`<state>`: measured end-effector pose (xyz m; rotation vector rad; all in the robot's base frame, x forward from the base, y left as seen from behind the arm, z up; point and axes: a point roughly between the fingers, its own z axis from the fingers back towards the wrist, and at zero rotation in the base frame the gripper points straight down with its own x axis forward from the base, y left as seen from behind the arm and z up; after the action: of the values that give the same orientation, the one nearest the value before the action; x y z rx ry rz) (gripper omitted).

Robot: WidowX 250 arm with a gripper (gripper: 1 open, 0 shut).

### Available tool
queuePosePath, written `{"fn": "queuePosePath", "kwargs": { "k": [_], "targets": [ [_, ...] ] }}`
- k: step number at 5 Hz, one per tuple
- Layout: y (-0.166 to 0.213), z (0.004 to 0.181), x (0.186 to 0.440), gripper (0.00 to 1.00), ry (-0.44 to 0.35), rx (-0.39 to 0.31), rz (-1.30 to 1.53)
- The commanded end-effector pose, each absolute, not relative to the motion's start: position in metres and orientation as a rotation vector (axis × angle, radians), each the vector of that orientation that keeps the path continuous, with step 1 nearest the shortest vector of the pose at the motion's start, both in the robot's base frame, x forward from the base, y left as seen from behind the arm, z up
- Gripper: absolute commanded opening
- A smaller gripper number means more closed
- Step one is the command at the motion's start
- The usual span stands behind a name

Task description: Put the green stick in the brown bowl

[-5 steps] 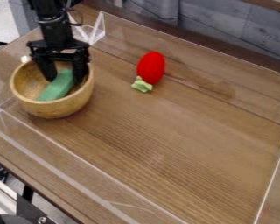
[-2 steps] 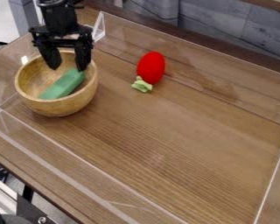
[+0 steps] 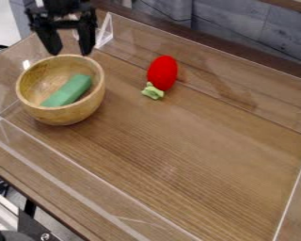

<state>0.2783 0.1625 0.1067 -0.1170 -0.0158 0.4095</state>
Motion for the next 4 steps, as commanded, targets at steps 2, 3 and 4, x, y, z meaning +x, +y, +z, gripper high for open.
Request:
{"fn": "queuePosePath", "kwargs": {
  "k": [2, 3, 4],
  "targets": [
    [0.144, 0.136, 0.285, 1.0, -0.076, -0.109, 0.291],
    [0.134, 0.135, 0.286, 1.0, -0.072, -0.115, 0.226],
    [0.127, 0.143, 0.29, 1.0, -0.073, -0.12, 0.19]
  ]
}}
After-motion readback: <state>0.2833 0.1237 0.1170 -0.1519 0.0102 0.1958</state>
